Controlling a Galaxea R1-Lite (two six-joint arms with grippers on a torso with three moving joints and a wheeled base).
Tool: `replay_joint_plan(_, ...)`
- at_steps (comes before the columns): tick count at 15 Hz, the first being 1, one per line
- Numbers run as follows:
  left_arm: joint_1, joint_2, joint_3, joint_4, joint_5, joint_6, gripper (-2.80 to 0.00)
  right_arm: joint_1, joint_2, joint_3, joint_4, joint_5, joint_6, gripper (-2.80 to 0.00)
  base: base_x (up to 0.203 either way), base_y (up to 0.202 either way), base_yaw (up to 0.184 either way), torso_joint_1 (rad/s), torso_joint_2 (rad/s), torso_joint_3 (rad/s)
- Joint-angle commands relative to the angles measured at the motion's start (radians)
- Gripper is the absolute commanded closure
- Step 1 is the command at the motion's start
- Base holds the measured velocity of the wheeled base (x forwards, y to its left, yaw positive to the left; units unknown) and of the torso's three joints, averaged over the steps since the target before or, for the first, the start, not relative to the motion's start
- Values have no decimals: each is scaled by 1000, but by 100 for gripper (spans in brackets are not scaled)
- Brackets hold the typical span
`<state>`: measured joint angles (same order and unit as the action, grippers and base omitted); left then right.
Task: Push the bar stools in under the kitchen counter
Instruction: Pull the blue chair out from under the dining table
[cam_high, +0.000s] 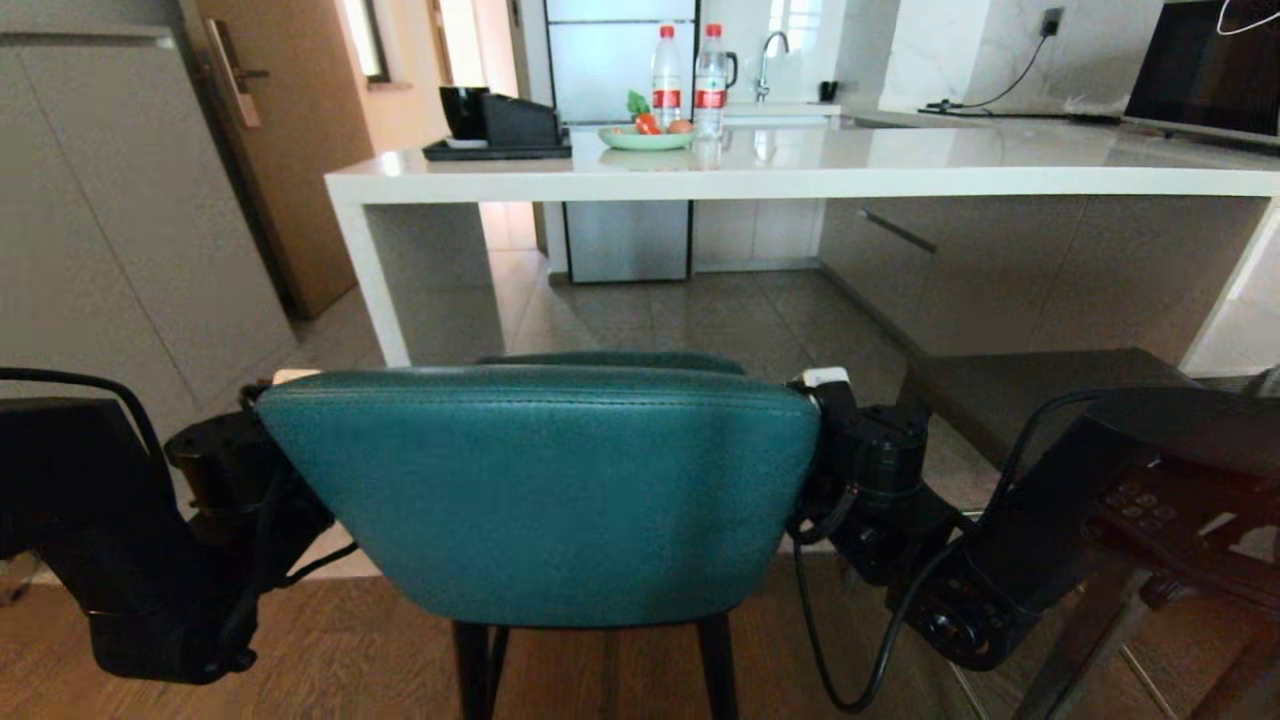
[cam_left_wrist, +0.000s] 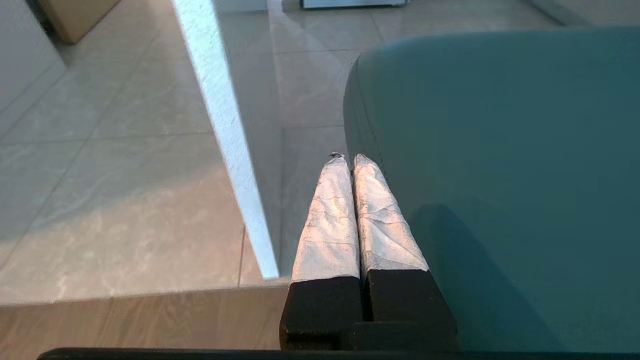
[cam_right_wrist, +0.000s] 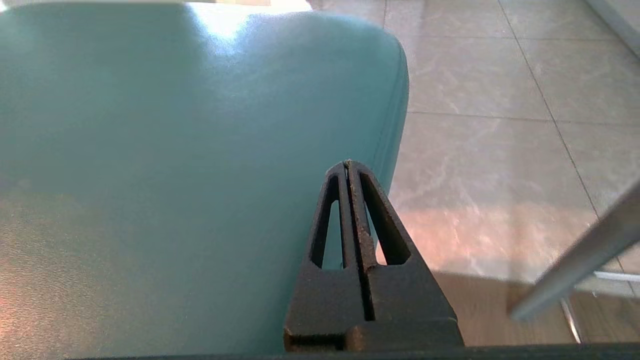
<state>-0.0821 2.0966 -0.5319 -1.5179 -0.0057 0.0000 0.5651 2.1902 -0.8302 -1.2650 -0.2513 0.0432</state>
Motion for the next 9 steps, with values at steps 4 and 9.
replay_joint_plan(4, -1, 0, -2, -12, 0, -2, 0, -6, 7, 0, -5, -2, 0, 0, -173, 0, -3, 2, 5, 3)
replay_joint_plan(9, -1, 2, -2, -12, 1, -1, 0, -10, 19, 0, -5, -1, 4, 0, -132, 0, -1, 4, 3, 3)
